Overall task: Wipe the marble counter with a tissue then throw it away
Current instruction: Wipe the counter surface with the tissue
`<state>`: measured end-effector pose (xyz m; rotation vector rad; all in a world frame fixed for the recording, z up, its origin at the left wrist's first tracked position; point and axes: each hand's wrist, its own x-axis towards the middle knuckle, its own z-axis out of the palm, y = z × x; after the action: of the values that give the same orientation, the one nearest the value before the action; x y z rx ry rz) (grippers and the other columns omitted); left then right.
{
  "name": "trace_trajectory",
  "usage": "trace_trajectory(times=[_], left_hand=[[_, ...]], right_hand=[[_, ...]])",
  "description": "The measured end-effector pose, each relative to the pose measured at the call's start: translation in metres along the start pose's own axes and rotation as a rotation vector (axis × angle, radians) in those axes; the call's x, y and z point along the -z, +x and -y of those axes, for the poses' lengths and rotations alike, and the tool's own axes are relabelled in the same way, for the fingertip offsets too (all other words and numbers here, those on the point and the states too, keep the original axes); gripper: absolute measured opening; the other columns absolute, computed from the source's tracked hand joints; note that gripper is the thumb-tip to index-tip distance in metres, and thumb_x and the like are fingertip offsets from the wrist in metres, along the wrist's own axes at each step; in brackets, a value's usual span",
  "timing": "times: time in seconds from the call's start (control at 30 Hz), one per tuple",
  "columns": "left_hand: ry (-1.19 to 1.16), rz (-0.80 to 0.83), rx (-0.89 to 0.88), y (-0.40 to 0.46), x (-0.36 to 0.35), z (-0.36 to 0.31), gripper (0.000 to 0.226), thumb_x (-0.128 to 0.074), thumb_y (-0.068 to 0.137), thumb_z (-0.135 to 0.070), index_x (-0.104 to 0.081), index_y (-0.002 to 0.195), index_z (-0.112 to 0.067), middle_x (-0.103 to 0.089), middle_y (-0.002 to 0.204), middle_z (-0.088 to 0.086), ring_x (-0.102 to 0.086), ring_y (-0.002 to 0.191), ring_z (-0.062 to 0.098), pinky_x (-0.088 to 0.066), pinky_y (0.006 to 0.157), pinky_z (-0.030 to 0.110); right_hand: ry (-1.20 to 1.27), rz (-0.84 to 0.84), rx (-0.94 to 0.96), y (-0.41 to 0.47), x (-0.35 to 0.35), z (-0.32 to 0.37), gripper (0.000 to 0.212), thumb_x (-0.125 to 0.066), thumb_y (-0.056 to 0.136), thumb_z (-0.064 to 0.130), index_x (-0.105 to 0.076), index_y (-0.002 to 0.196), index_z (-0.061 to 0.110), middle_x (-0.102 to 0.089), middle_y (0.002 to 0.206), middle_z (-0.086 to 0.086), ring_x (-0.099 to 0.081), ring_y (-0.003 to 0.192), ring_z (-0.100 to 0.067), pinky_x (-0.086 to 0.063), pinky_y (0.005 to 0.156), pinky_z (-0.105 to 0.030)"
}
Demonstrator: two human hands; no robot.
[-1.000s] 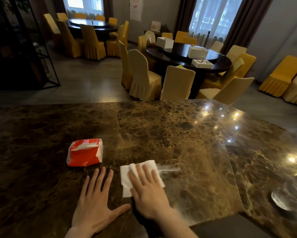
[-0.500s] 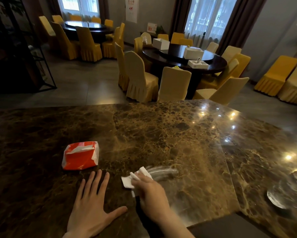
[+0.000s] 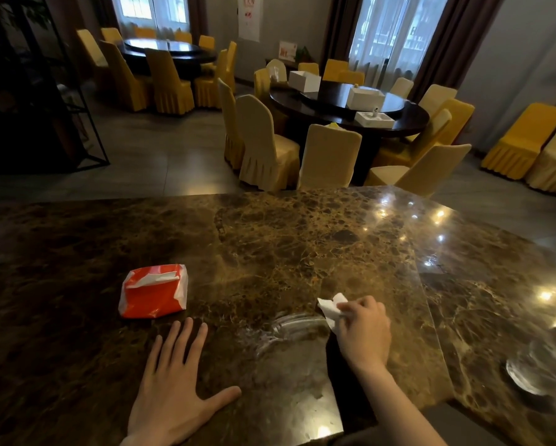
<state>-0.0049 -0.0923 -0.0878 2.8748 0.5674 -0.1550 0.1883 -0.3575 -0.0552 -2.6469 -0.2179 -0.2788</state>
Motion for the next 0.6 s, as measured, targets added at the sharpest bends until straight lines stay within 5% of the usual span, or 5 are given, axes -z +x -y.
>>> trace_trajectory(times=[0.17, 0.27, 0.43, 0.6], left_hand=[[-0.029, -0.015, -0.009, 0.000, -0.001, 0.001, 0.131, -0.008, 0.057, -0.113, 0.023, 0.157, -0.034, 0.024, 0.169, -0.006, 0.031, 0.152, 0.014, 0.013, 0.128, 0.047], [-0.033, -0.010, -0.009, 0.000, -0.001, 0.001, 0.130, -0.009, 0.057, -0.113, 0.022, 0.156, -0.035, 0.024, 0.169, -0.006, 0.030, 0.152, 0.014, 0.013, 0.128, 0.046], [-0.009, 0.007, 0.001, 0.001, 0.000, 0.001, 0.130, -0.006, 0.056, -0.113, 0.027, 0.155, -0.035, 0.027, 0.168, -0.006, 0.033, 0.151, 0.014, 0.014, 0.128, 0.046], [0.002, 0.023, 0.005, 0.001, 0.000, 0.000, 0.130, -0.003, 0.054, -0.113, 0.030, 0.153, -0.035, 0.029, 0.168, -0.006, 0.033, 0.151, 0.014, 0.015, 0.128, 0.046]], right_hand=[[-0.032, 0.258, 0.211, -0.015, -0.008, 0.005, 0.020, -0.053, 0.098, 0.023, -0.065, 0.108, 0.011, -0.043, 0.104, -0.002, -0.047, 0.092, -0.022, -0.051, 0.077, -0.039], [-0.079, 0.355, 0.296, -0.016, -0.008, 0.010, 0.022, -0.052, 0.098, 0.027, -0.062, 0.114, 0.014, -0.046, 0.109, -0.003, -0.047, 0.097, -0.025, -0.049, 0.081, -0.038], [-0.215, 0.198, 0.356, -0.016, -0.005, 0.011, 0.023, -0.073, 0.090, 0.018, -0.069, 0.113, 0.017, -0.067, 0.104, -0.004, -0.053, 0.093, -0.025, -0.051, 0.070, -0.036], [-0.184, 0.127, 0.319, -0.018, -0.004, 0.008, 0.031, -0.078, 0.082, 0.004, -0.069, 0.111, 0.006, -0.059, 0.123, -0.011, -0.053, 0.099, -0.028, -0.058, 0.070, -0.038]])
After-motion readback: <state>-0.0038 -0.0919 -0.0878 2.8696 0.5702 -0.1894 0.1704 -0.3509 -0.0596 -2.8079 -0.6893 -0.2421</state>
